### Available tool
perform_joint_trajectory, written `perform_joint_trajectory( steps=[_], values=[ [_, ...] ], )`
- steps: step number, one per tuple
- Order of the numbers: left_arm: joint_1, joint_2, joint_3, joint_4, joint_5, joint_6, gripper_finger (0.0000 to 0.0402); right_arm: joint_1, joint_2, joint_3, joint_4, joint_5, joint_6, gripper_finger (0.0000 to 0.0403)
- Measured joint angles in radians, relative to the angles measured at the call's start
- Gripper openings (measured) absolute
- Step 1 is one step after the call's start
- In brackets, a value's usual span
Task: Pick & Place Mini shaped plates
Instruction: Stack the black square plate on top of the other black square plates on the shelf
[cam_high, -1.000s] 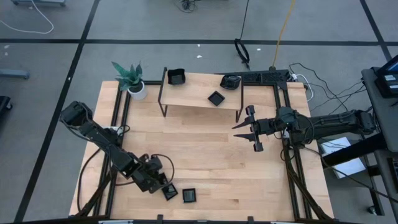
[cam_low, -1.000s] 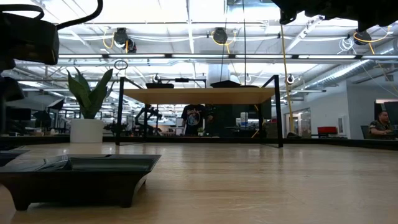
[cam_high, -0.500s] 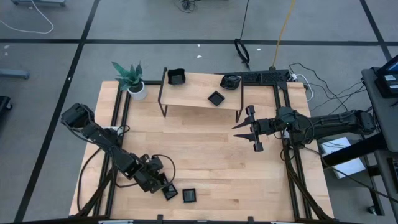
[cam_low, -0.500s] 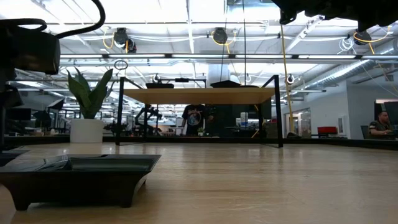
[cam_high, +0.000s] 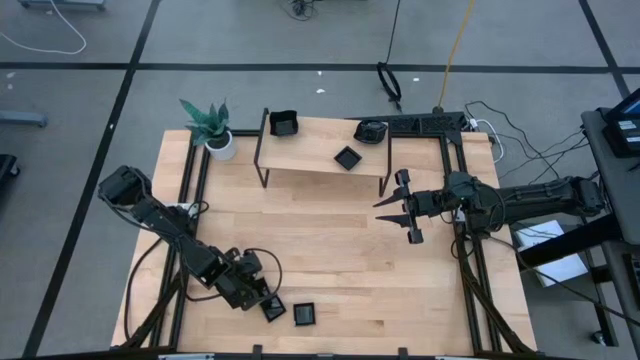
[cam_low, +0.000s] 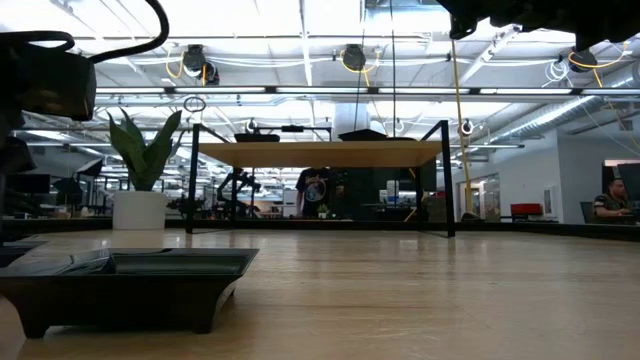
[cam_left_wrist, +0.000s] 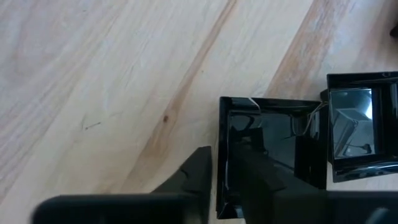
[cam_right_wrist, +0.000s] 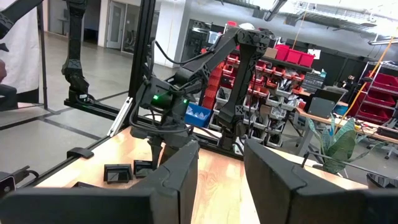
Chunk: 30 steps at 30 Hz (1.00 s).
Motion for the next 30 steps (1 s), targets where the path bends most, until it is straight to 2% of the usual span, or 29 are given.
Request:
perform_joint_trajectory(
  steps=[4, 12, 19, 25, 28, 30],
  values=[
    [0.000, -0.002, 0.000, 0.005, 0.008, -0.009, 0.0010, 0.000, 0.000, 0.000, 0.000, 0.000, 0.000, 0.0121],
    [0.003, -0.013, 0.000, 0.008, -0.002, 0.022, 0.0005, 0.000, 0.000, 0.000, 0.000, 0.000, 0.000, 0.0121],
    [0.014, -0.119, 0.000, -0.022, -0.092, 0.110, 0.0003, 0.000, 0.000, 0.000, 0.000, 0.000, 0.000, 0.0121],
    [0.049, -0.227, 0.000, 0.001, -0.299, 0.324, 0.0002, 0.000, 0.000, 0.000, 0.000, 0.000, 0.000, 0.0121],
    [0.083, -0.267, 0.000, 0.059, -0.451, 0.509, 0.0002, 0.000, 0.000, 0.000, 0.004, 0.000, 0.000, 0.0121],
    [0.113, -0.283, 0.000, 0.156, -0.569, 0.687, 0.0002, 0.000, 0.000, 0.000, 0.007, 0.000, 0.000, 0.0121]
  ],
)
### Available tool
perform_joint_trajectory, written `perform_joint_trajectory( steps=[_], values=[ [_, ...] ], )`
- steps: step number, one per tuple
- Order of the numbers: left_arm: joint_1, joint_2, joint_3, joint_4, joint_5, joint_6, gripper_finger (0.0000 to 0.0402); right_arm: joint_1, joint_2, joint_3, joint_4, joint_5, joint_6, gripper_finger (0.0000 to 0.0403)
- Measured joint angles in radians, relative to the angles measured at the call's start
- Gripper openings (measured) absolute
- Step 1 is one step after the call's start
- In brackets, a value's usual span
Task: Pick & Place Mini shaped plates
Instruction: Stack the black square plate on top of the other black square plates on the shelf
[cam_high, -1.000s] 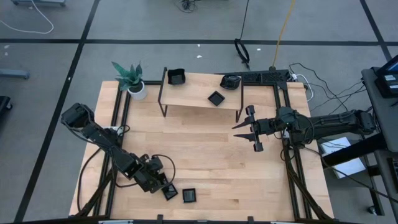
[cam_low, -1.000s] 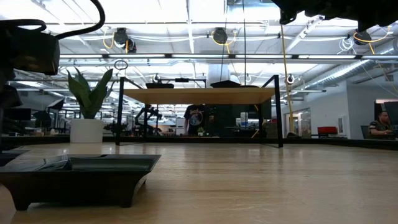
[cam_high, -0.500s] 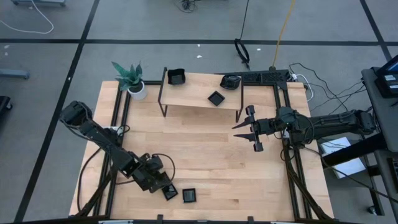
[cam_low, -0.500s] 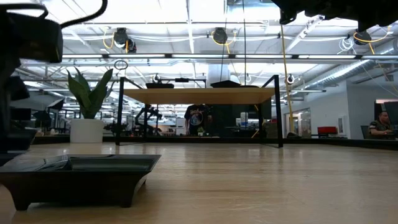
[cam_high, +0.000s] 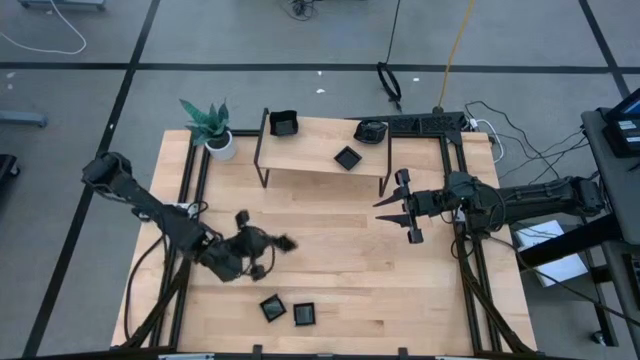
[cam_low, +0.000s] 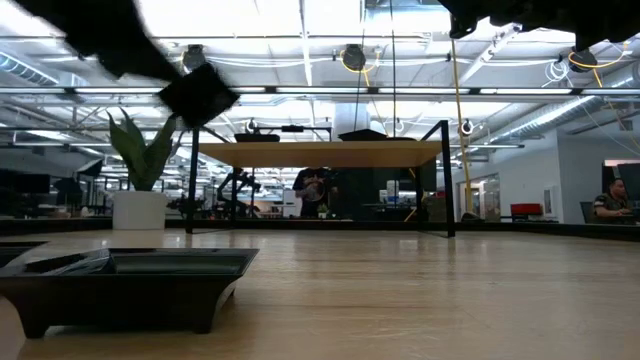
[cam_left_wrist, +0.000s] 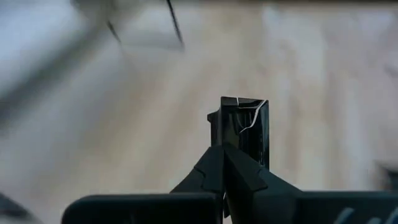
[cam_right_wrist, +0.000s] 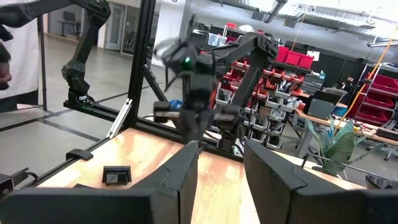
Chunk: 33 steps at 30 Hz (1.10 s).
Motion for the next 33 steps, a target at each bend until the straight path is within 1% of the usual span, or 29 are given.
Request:
perform_joint_trajectory(
  steps=[3, 5, 7, 10, 13, 15, 16, 18, 21, 24, 29, 33],
  values=[
    [0.052, -0.004, 0.000, 0.204, -0.134, 0.331, 0.0002, 0.000, 0.001, 0.000, 0.000, 0.008, 0.000, 0.0121],
    [0.093, -0.006, 0.000, 0.376, -0.168, 0.553, 0.0003, 0.002, 0.008, 0.000, 0.003, 0.042, 0.000, 0.0121],
    [0.136, -0.006, 0.000, 0.542, -0.158, 0.744, 0.0002, 0.010, 0.025, 0.000, 0.015, 0.094, 0.001, 0.0121],
    [0.212, -0.006, 0.000, 0.737, -0.085, 0.908, 0.0002, 0.027, 0.070, 0.000, 0.054, 0.165, 0.015, 0.0121],
    [0.291, -0.005, 0.000, 0.835, 0.031, 0.975, 0.0002, 0.045, 0.141, 0.000, 0.131, 0.231, 0.038, 0.0121],
    [0.338, -0.005, 0.000, 0.852, 0.106, 0.983, 0.0002, 0.058, 0.195, 0.000, 0.178, 0.283, 0.017, 0.0121],
    [0.359, -0.002, 0.000, 0.851, 0.135, 0.983, 0.0002, 0.064, 0.219, 0.000, 0.193, 0.310, -0.010, 0.0121],
    [0.392, 0.025, 0.000, 0.859, 0.156, 0.984, 0.0002, 0.075, 0.266, -0.001, 0.232, 0.367, -0.068, 0.0122],
    [0.426, 0.075, 0.002, 0.855, 0.154, 1.016, 0.0001, 0.085, 0.320, -0.001, 0.291, 0.455, -0.115, 0.0129],
    [0.452, 0.150, 0.032, 0.852, 0.109, 1.035, 0.0001, 0.089, 0.349, 0.000, 0.336, 0.516, -0.144, 0.0139],
    [0.458, 0.293, 0.142, 0.842, 0.030, 1.167, 0.0001, 0.089, 0.387, 0.031, 0.325, 0.569, -0.182, 0.0150],
    [0.452, 0.386, 0.247, 0.764, -0.010, 1.202, 0.0001, 0.089, 0.415, 0.041, 0.322, 0.580, -0.182, 0.0148]
  ],
)
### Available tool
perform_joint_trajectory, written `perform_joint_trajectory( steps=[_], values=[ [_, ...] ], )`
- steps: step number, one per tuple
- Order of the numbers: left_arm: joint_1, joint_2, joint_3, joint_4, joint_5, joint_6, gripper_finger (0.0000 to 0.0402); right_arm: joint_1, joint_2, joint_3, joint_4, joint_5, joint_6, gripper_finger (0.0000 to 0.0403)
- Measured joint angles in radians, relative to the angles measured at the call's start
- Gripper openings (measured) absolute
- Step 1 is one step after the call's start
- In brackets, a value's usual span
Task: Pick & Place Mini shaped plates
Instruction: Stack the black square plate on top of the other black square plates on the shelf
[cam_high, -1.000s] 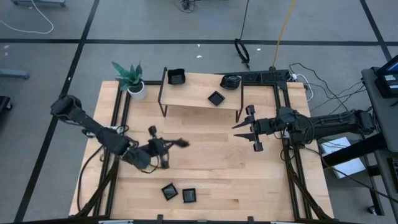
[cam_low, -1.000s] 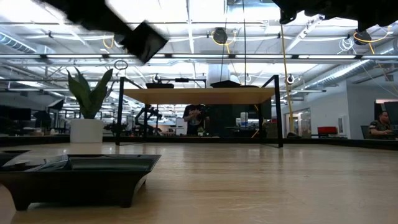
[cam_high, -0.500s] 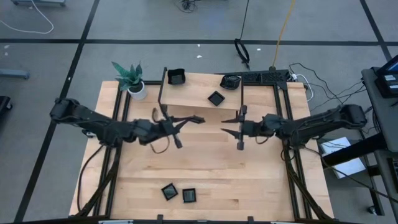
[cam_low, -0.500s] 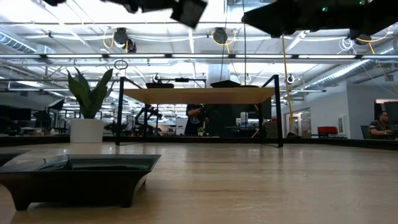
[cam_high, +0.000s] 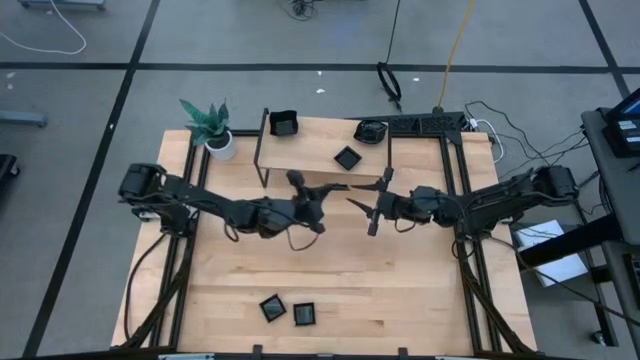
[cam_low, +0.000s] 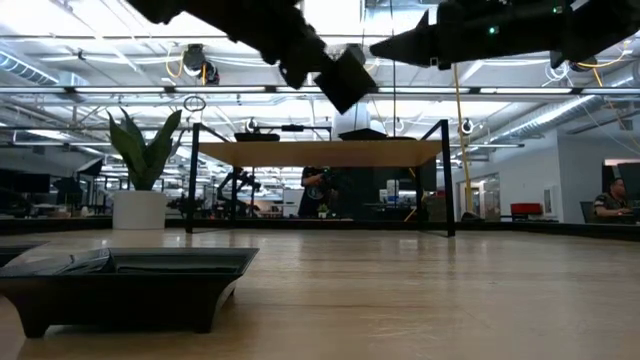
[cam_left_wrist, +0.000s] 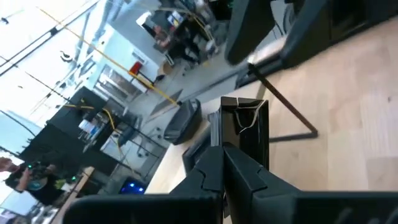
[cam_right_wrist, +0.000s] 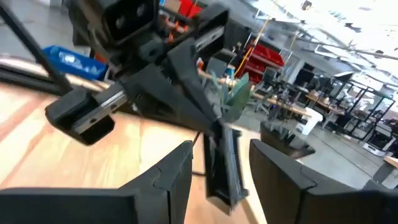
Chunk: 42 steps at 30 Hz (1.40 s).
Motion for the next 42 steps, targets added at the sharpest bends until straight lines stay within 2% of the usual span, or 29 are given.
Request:
perform_joint_trajectory(
  steps=[6, 13, 26, 31, 35, 42],
  values=[
    [-0.009, 0.076, 0.105, -0.102, -0.073, -0.004, 0.0001, 0.006, 0.017, 0.000, -0.047, 0.031, 0.004, 0.0141],
    [-0.009, 0.082, 0.115, -0.107, -0.117, -0.043, 0.0001, 0.013, 0.017, 0.000, -0.052, 0.104, -0.031, 0.0131],
    [-0.012, 0.082, 0.115, -0.106, -0.120, -0.056, 0.0002, -0.035, 0.047, -0.001, -0.033, 0.097, -0.104, 0.0110],
    [-0.013, 0.082, 0.115, -0.107, -0.103, -0.057, 0.0003, -0.059, 0.047, -0.001, -0.045, 0.046, -0.091, 0.0109],
    [-0.013, 0.082, 0.115, -0.107, -0.098, -0.060, 0.0002, -0.062, 0.046, 0.000, -0.037, 0.045, -0.092, 0.0108],
    [-0.013, 0.082, 0.115, -0.107, -0.083, -0.064, 0.0003, -0.062, 0.046, 0.000, -0.037, 0.044, -0.107, 0.0072]
  ],
)
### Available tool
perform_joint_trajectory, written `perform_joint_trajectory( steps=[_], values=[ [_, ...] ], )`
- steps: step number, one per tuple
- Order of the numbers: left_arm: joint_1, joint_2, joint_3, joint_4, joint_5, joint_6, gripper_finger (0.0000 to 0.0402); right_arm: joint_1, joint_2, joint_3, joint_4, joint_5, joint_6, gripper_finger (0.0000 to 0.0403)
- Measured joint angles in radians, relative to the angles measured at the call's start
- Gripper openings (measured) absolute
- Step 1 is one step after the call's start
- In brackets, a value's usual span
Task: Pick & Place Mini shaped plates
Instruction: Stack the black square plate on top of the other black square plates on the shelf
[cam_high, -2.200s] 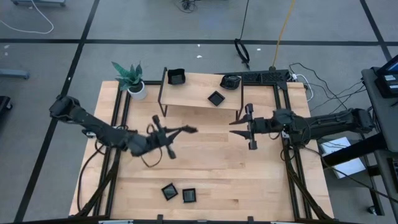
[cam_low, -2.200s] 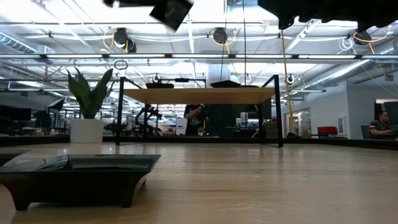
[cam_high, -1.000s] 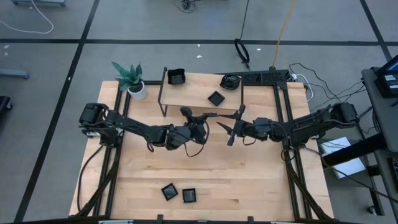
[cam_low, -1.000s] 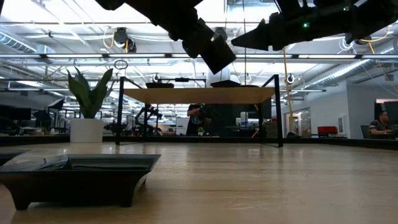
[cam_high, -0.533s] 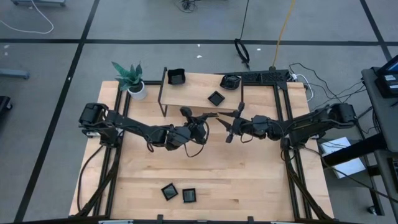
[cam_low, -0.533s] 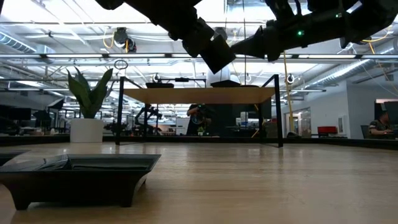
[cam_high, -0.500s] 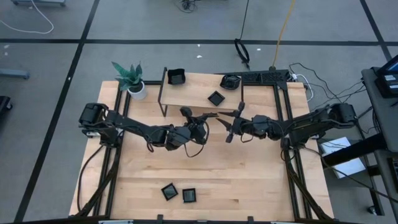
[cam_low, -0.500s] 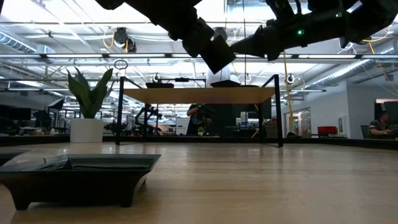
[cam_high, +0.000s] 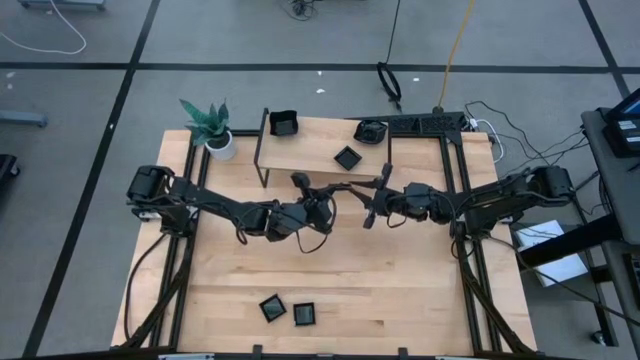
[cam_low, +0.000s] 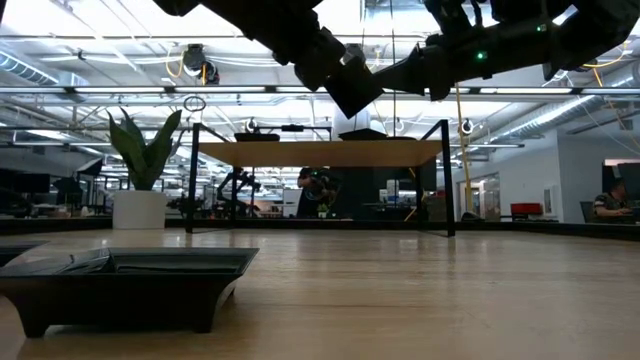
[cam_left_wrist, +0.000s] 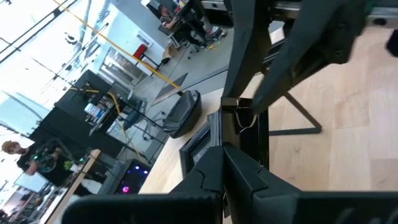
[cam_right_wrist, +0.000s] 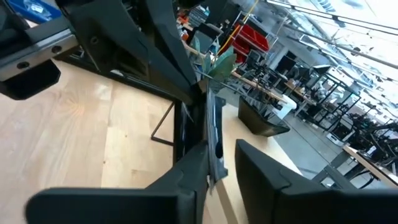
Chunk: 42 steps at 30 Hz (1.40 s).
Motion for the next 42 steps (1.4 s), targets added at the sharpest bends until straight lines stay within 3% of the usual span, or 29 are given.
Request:
perform_joint_trajectory(
  steps=[7, 16, 21, 25, 29, 32, 38, 42],
  values=[
    [0.000, 0.000, 0.000, 0.000, 0.030, -0.003, 0.0003, 0.000, 0.000, 0.000, -0.001, -0.003, -0.019, 0.0008],
    [-0.009, 0.000, 0.000, 0.029, 0.077, -0.045, 0.0029, 0.002, 0.000, 0.000, 0.001, 0.000, -0.024, 0.0002],
    [-0.023, -0.001, 0.000, 0.098, 0.071, -0.083, 0.0093, 0.003, 0.000, 0.000, 0.001, -0.030, -0.020, 0.0001],
    [-0.034, -0.001, 0.000, 0.168, -0.008, -0.075, 0.0161, 0.003, 0.000, 0.000, 0.006, -0.050, -0.010, 0.0001],
    [-0.066, -0.017, 0.000, 0.241, -0.104, -0.048, 0.0215, 0.000, -0.009, 0.026, -0.021, 0.052, 0.015, 0.0001],
    [-0.103, -0.049, 0.002, 0.252, -0.118, -0.026, 0.0240, -0.043, -0.047, 0.123, -0.203, 0.043, 0.080, 0.0000],
    [-0.169, -0.088, 0.001, 0.126, -0.170, -0.121, 0.0254, -0.218, -0.063, 0.444, -0.827, -0.223, 0.263, 0.0000],
    [-0.191, -0.097, -0.032, 0.065, -0.169, -0.245, 0.0255, -0.338, -0.034, 0.609, -1.091, -0.313, 0.323, 0.0000]
  ],
)
